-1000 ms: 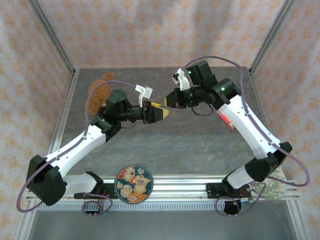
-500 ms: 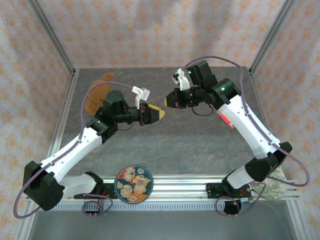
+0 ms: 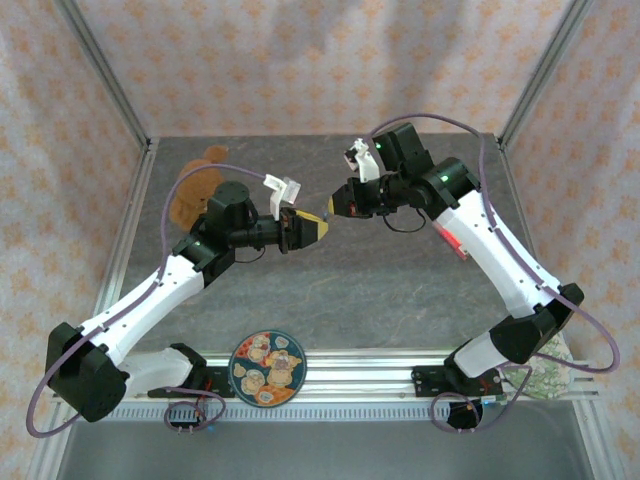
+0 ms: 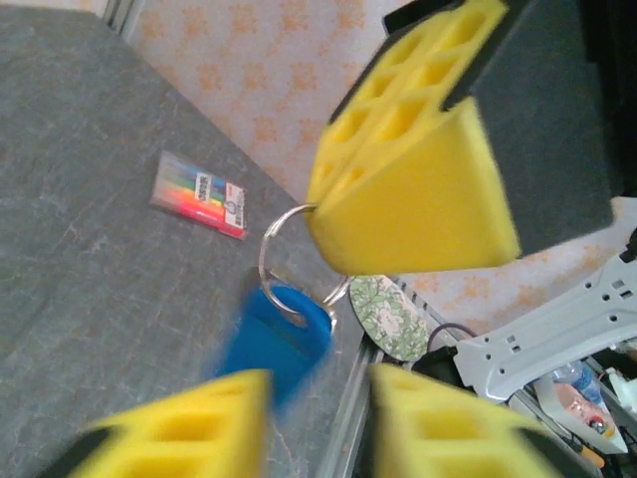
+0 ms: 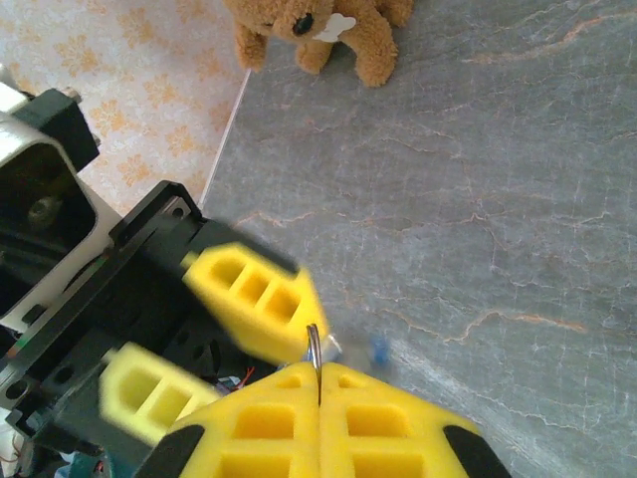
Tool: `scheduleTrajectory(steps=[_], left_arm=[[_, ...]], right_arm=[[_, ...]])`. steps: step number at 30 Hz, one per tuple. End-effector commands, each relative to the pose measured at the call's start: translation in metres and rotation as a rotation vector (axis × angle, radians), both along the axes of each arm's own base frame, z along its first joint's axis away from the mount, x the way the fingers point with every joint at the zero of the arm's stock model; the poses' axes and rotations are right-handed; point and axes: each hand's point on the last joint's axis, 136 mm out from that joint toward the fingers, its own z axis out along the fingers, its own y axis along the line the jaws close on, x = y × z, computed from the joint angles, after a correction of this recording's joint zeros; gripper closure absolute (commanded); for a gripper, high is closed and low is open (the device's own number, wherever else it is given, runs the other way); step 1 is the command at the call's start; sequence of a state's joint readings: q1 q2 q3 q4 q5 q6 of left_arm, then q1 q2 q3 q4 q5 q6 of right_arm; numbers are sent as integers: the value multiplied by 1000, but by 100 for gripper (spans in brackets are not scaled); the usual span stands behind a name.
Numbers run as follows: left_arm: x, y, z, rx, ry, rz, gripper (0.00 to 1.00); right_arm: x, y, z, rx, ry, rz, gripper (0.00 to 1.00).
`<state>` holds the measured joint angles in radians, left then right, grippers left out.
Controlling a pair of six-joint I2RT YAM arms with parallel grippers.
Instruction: Remove the keys from the keyring
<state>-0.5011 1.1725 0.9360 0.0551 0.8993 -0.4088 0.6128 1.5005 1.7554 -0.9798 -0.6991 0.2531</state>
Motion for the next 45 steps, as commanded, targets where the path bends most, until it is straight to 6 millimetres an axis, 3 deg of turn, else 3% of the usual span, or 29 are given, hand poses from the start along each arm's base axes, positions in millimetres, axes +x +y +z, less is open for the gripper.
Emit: scheduleTrajectory(steps=[1, 3, 8, 20, 23, 30, 34, 45], left_arm=[[4, 9, 14, -8, -55, 49, 48], [3, 8, 17, -23, -66, 45, 38], [6, 5, 24, -47, -73, 38, 24], [9, -10, 38, -107, -72, -27, 18], [7, -14, 36, -110, -58, -52, 23], [2, -10, 31, -77, -52, -49, 56], [-2, -4, 26, -45, -52, -32, 58], [-6, 1, 19, -1, -54, -24, 78]], right_arm=[[-5, -3, 15, 24, -48, -4, 100], [-5, -3, 15, 30, -43, -1, 100], [-7, -1, 16, 47, -34, 4, 100], [-8, 3, 18, 69, -25, 14, 100], [-8, 2, 19, 70, -30, 12, 100], [-7, -1, 17, 52, -42, 3, 100], [-7, -2, 17, 48, -45, 2, 100], [-8, -3, 18, 47, -46, -1, 100]])
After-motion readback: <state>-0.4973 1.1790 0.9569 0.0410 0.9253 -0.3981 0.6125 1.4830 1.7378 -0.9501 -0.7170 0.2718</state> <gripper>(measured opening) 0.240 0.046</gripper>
